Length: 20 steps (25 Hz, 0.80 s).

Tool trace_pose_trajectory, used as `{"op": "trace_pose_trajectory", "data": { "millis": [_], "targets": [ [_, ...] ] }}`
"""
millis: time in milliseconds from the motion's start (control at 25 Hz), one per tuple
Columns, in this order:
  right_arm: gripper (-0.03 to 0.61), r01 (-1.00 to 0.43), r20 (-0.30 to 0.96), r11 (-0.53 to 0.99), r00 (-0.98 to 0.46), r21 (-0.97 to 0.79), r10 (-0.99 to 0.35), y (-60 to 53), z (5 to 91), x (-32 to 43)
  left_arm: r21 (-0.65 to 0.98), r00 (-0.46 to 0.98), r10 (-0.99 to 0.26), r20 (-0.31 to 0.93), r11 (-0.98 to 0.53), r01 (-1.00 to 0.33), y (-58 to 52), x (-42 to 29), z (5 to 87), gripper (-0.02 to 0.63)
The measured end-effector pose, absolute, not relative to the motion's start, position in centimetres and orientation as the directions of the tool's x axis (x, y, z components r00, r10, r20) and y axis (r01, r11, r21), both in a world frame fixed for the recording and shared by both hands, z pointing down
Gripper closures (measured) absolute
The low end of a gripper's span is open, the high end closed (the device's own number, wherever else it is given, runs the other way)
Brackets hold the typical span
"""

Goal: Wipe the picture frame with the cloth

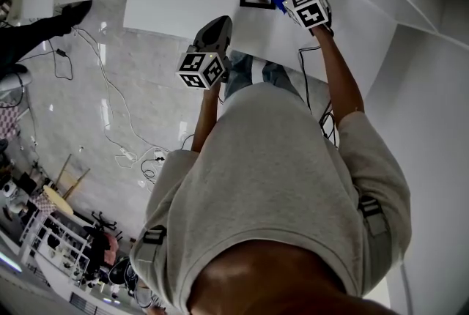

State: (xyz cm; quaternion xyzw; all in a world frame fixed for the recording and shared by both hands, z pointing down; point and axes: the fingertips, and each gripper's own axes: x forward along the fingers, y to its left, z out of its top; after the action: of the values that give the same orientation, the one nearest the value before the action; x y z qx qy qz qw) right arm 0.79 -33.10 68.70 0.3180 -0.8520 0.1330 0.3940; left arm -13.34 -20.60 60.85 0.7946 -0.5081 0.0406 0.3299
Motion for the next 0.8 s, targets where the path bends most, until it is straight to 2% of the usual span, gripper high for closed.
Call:
{"op": "trace_pose_trajectory", "data": {
  "millis": [520,800],
  "targets": [
    [0.512,-0.608,0.709,0.793,-0.546,0.032,-0.447,-33.7,66.1,-2.8,0.459,0.442,-0.814,0.377,-0.25,-0.852,-21.0,-14.6,59.3,0.597],
    [0.512,-0.538,0.697,0.843,-0.602,0.005,-0.388,-32.7,65.5,-7.7,0.442,0.379,-0.848,0.372,-0.197,-0.875,-20.2,-17.0,58.6,0.597]
  ]
}}
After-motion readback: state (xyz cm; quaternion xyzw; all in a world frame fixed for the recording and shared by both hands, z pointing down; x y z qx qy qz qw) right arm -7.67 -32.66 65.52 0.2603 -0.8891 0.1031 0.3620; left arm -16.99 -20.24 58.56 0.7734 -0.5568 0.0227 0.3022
